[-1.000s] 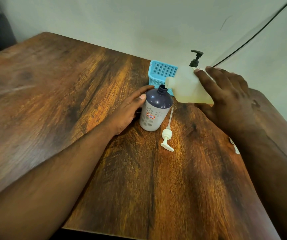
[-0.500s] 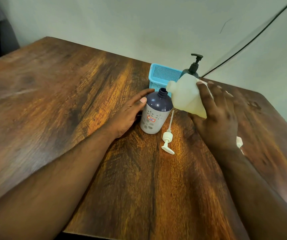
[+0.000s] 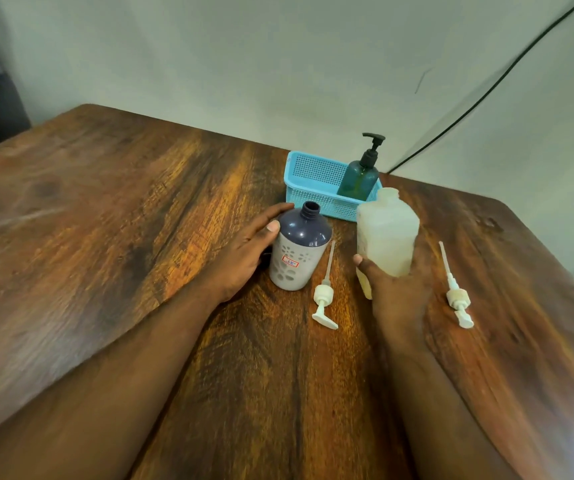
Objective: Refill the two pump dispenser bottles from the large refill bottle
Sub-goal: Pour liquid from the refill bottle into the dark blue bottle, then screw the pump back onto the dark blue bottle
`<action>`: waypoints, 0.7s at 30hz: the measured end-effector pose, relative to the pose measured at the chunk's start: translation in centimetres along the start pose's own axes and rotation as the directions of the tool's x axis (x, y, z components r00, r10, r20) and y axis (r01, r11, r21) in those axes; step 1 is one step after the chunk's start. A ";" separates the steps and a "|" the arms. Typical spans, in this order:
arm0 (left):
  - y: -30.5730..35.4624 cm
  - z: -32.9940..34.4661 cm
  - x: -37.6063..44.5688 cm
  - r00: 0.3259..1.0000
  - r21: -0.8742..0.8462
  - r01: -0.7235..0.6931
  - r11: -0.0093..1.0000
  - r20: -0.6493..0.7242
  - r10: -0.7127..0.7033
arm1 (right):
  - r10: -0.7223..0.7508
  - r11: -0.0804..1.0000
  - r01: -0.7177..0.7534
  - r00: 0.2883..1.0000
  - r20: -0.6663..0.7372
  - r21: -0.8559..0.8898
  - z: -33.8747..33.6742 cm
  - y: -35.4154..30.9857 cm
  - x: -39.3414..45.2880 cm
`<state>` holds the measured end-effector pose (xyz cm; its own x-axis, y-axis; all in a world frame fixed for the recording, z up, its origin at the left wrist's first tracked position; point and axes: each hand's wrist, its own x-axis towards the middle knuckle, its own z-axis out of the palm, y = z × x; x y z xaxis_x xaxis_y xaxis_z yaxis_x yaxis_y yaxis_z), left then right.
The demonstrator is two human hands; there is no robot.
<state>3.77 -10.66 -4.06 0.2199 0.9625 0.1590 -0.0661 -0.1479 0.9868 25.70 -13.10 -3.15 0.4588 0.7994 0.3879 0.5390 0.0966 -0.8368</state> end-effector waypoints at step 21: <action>-0.5 0.0 -0.3 0.996 0.057 -0.068 0.996 0.057 0.065 | 0.343 0.902 -0.340 0.939 0.038 0.266 -2.7 1.7 -3.1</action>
<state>3.72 -10.82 -4.64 0.2707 0.9362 0.2241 -0.0250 -0.2259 0.9738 27.04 -17.02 -4.74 0.5887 0.8059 0.0625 0.1425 -0.0274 -0.9894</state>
